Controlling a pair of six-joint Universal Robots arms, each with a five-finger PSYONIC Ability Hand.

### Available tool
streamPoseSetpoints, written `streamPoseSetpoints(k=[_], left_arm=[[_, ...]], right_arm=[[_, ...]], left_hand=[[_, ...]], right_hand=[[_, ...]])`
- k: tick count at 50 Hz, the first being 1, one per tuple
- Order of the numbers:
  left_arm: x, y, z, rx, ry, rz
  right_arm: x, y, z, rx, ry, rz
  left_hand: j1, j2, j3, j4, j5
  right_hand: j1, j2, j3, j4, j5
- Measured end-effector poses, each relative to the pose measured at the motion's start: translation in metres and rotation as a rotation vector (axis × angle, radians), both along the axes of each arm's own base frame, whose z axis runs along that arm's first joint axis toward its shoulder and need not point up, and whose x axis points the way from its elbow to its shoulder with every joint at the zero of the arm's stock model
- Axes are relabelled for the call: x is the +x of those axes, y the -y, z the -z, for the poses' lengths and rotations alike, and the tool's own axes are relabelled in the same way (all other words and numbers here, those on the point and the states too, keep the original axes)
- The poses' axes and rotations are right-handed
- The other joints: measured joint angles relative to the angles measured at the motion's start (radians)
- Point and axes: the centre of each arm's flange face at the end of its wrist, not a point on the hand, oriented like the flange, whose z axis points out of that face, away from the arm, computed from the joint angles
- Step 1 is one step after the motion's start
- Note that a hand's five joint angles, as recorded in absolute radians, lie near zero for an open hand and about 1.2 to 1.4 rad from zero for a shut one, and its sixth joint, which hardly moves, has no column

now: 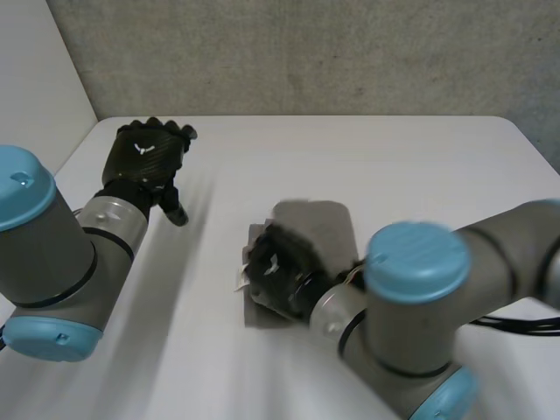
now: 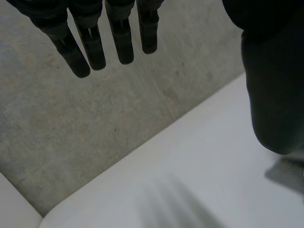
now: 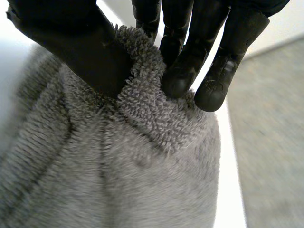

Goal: Fold the towel.

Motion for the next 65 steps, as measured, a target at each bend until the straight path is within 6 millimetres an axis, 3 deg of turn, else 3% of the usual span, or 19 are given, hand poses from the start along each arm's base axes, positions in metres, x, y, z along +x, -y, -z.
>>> streamPoseSetpoints(k=[1,4,9,16,22,27,37,43,53,65], left_arm=[[0.0,0.0,-0.002,0.004,-0.025,0.0],[0.001,-0.002,-0.006,0.02,-0.098,0.002],[0.001,-0.003,-0.009,0.039,-0.163,0.006],[-0.001,-0.001,-0.01,0.049,-0.205,0.009],[-0.011,-0.004,-0.002,0.078,-0.216,0.038],[-0.034,-0.016,0.017,0.13,-0.201,0.103],[-0.083,-0.042,0.063,0.225,-0.13,0.234],[-0.094,-0.043,0.081,0.265,-0.098,0.255],[-0.088,-0.042,0.107,0.299,0.032,0.235],[-0.069,-0.031,0.11,0.28,0.116,0.16]], right_arm=[[0.004,-0.006,0.007,0.001,-0.018,-0.029],[0.007,-0.016,0.015,0.007,-0.033,-0.066],[-0.004,-0.008,-0.002,0.064,0.044,0.002],[-0.047,0.033,-0.038,0.258,0.274,0.246],[-0.081,0.067,-0.047,0.402,0.419,0.434],[-0.098,0.084,-0.044,0.496,0.46,0.537],[-0.092,0.102,-0.012,0.704,0.483,0.617],[-0.088,0.112,0.0,0.753,0.51,0.638],[-0.079,0.119,0.013,0.764,0.504,0.631],[-0.061,0.109,0.027,0.787,0.463,0.59]], left_hand=[[-0.007,-0.014,-0.009,-0.01,-0.01],[-0.06,-0.074,-0.064,-0.067,-0.067],[-0.069,-0.085,-0.076,-0.073,-0.081],[-0.069,-0.085,-0.076,-0.073,-0.082],[-0.069,-0.085,-0.076,-0.073,-0.079],[-0.069,-0.085,-0.076,-0.073,-0.079],[-0.069,-0.085,-0.076,-0.073,-0.079],[-0.069,-0.085,-0.076,-0.073,-0.078],[-0.067,-0.08,-0.072,-0.07,-0.05],[-0.067,-0.08,-0.068,-0.07,-0.038]], right_hand=[[0.0,0.0,-0.001,-0.001,0.0],[-0.474,-0.483,-0.46,-0.476,-0.468],[-1.043,-1.014,-1.061,-1.067,-1.081],[-1.086,-1.023,-1.099,-1.086,-1.095],[-1.086,-1.023,-1.099,-1.086,-1.095],[-1.086,-1.023,-1.099,-1.086,-1.095],[-1.09,-1.023,-1.099,-1.086,-1.095],[-1.09,-1.023,-1.099,-1.086,-1.095],[-1.09,-1.023,-1.099,-1.086,-1.095],[-1.091,-1.023,-1.099,-1.086,-1.095]])
